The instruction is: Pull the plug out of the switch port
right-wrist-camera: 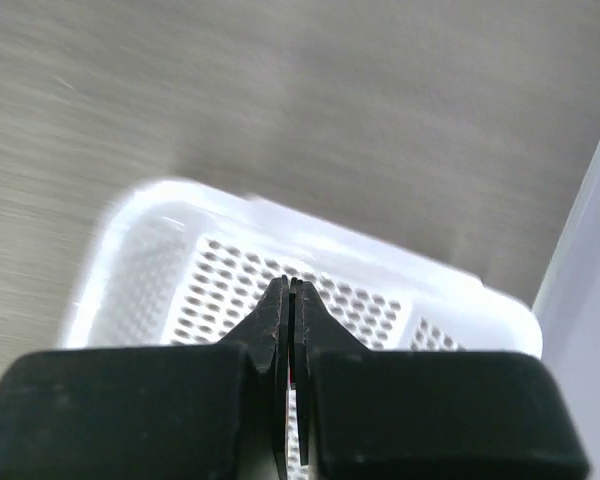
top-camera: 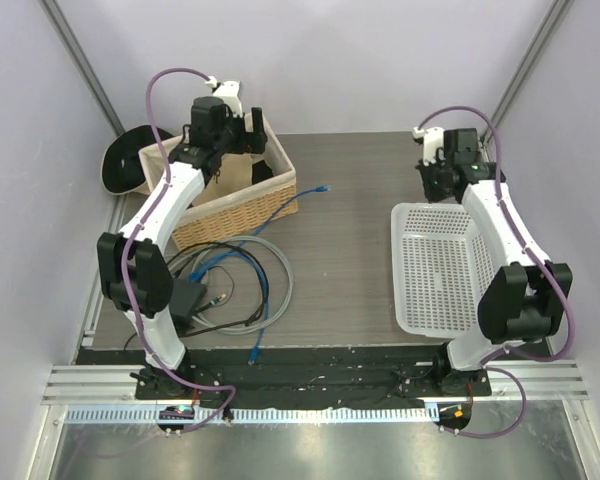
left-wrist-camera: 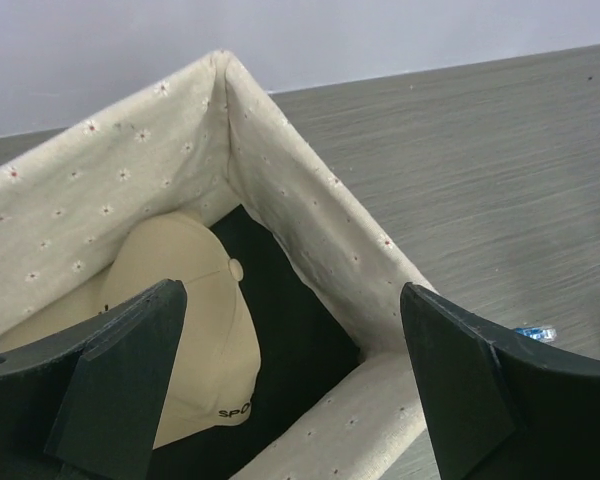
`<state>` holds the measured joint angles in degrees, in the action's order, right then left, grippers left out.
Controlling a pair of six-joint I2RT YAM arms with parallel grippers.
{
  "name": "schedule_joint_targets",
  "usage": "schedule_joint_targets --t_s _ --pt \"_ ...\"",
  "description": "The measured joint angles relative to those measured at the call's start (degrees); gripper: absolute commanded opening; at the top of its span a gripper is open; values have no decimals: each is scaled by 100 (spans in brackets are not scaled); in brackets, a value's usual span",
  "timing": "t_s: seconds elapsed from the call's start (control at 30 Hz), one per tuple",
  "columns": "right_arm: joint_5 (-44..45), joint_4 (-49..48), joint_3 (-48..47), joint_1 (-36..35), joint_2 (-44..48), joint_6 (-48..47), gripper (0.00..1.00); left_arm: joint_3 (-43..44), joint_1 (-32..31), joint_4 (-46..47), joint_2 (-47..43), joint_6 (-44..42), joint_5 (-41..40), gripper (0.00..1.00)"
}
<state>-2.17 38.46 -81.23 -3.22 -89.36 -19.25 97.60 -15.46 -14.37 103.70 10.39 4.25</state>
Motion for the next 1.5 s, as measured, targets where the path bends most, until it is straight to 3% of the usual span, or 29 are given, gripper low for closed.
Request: schedule_joint_targets --t_s 0.2,0.37,0.6,0.93,1.17,1.3,1.4,1.43,1.5 --pt "365 157 444 372 -560 -404 1 0 0 -57 94 131 35 91" --pt "619 20 151 387 -1432 -651 1 0 0 -76 92 120 26 91" --pt "1047 -457 -1733 459 -2909 -966 1 -127 11 -59 17 -39 -120 91" --pt "1996 -2124 -3668 699 -4771 -2079 1 -188 72 -94 -83 -173 -190 91" --pt "1574 -2127 -4920 474 -4918 -1025 1 -188 205 -179 -339 -540 -474 91" --pt "1106 -1993 -4962 -380 -4448 -356 1 -221 409 -479 -599 -728 -531 77" --pt "514 -1825 -4900 -1082 -4238 24 1 -289 756 -820 -839 -809 -492 46" --pt "293 -1784 -4793 -1325 -4164 138 1 -348 962 -920 -951 -802 -483 21" --pt "-63 -1624 -4559 -1727 -4065 323 1 -459 1611 -1141 -1180 -739 -485 1"
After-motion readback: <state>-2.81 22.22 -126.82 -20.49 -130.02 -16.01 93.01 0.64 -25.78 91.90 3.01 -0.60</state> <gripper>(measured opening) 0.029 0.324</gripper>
